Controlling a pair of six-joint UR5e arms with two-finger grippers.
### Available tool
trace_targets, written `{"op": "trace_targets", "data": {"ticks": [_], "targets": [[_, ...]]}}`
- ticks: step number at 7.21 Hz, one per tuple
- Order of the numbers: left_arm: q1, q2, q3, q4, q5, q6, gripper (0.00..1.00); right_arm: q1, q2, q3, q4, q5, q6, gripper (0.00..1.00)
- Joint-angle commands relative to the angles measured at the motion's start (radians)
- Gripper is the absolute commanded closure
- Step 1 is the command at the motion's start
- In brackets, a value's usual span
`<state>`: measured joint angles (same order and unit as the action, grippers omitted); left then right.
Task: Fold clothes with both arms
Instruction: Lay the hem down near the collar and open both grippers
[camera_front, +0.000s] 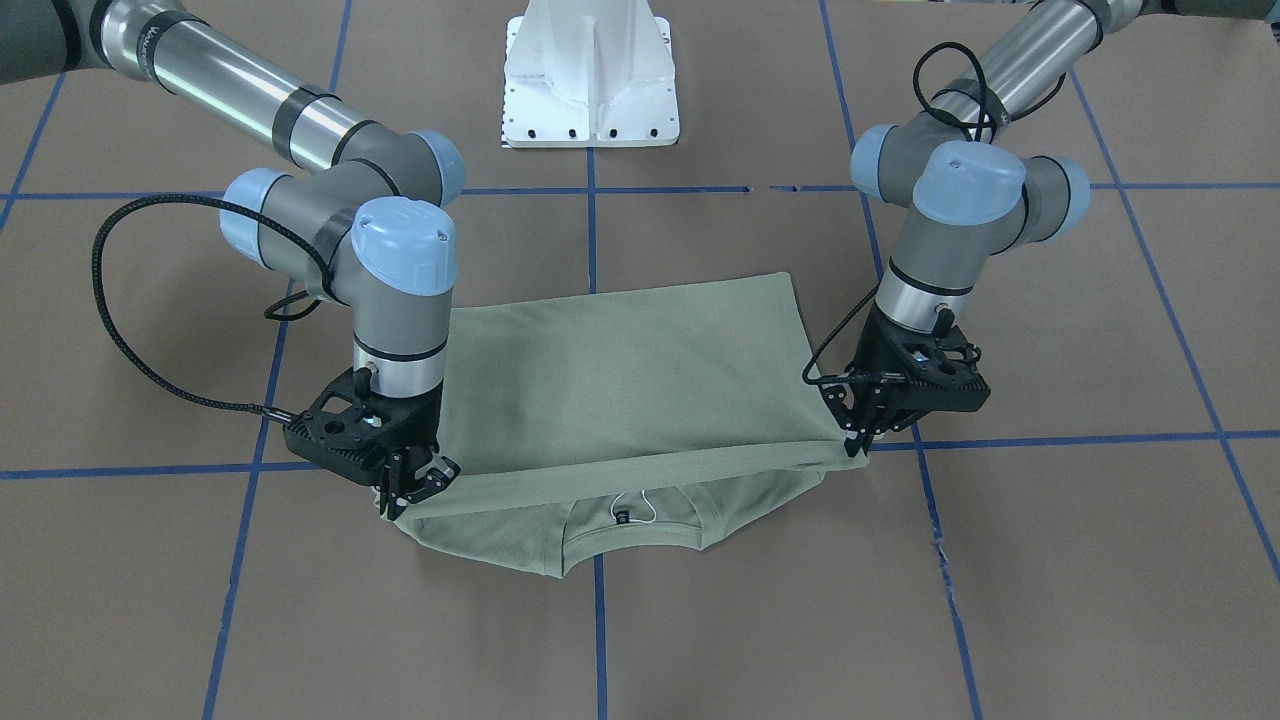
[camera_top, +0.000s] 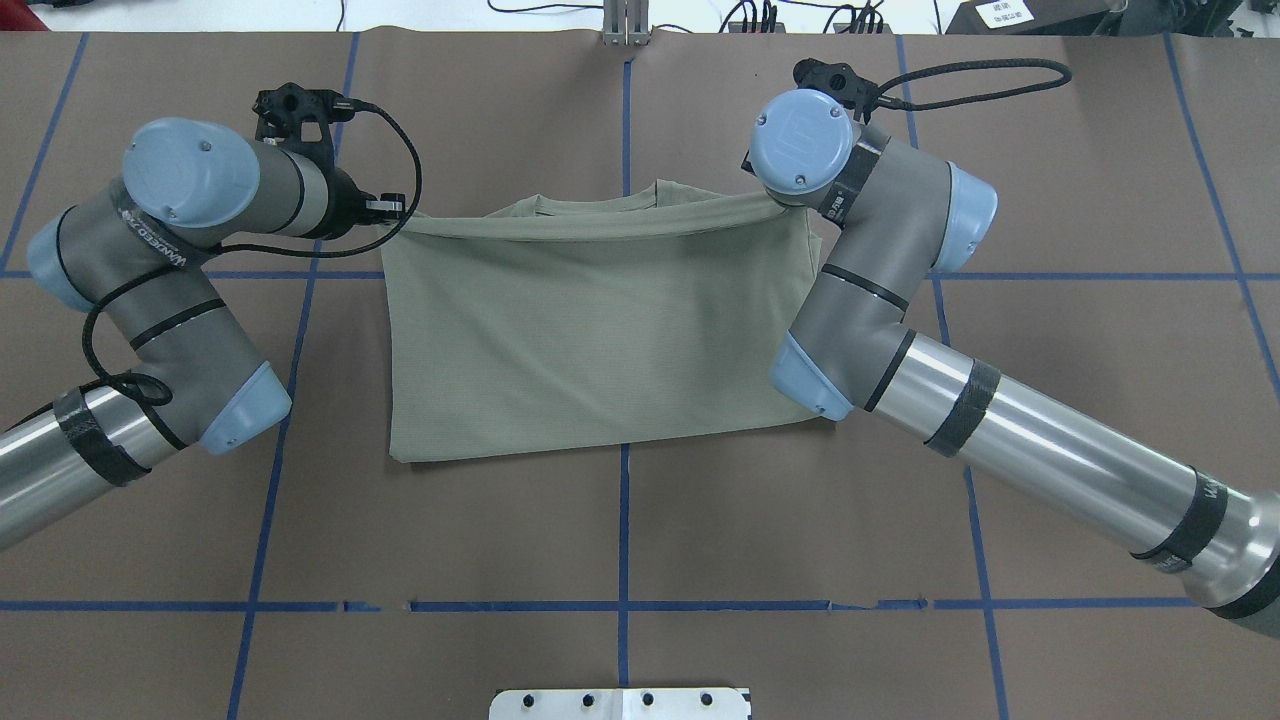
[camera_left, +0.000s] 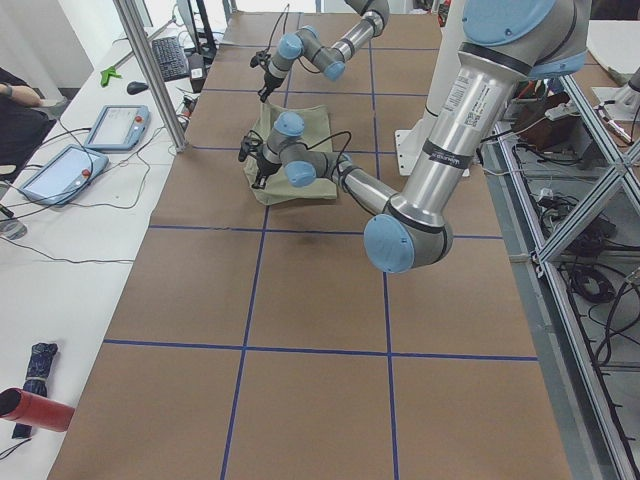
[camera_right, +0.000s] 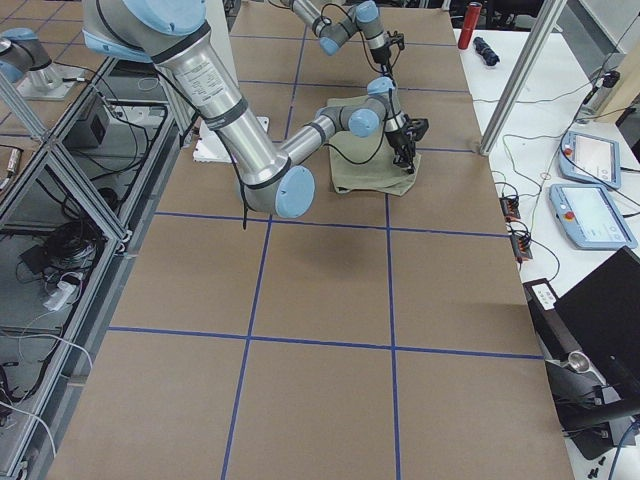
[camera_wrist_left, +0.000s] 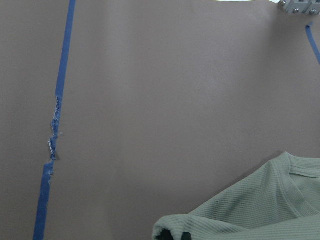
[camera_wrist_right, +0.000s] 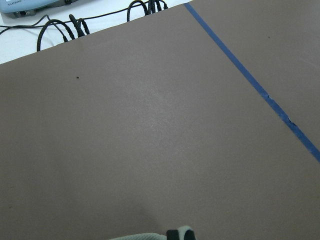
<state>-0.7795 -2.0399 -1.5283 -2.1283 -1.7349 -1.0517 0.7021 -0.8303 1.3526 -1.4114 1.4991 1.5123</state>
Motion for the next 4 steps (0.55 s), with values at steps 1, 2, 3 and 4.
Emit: {"op": "trace_targets", "data": {"ticks": [1, 2, 3, 4], "targets": [[0.011, -0.011, 0.016, -0.001, 0.000, 0.005, 0.23, -0.018, -0.003, -0.052, 0.061, -0.002, -0.033, 0.01], [0.023, -0.009, 0.013, -0.002, 0.000, 0.047, 0.00, -0.018, -0.001, -0.040, 0.063, 0.004, -0.047, 0.00], [0.022, -0.008, -0.001, -0.002, -0.008, 0.111, 0.00, -0.006, -0.004, -0.015, 0.061, 0.050, -0.094, 0.00], [0.023, 0.004, -0.045, -0.001, -0.035, 0.127, 0.00, 0.034, -0.028, 0.047, 0.057, 0.172, -0.203, 0.00]]}}
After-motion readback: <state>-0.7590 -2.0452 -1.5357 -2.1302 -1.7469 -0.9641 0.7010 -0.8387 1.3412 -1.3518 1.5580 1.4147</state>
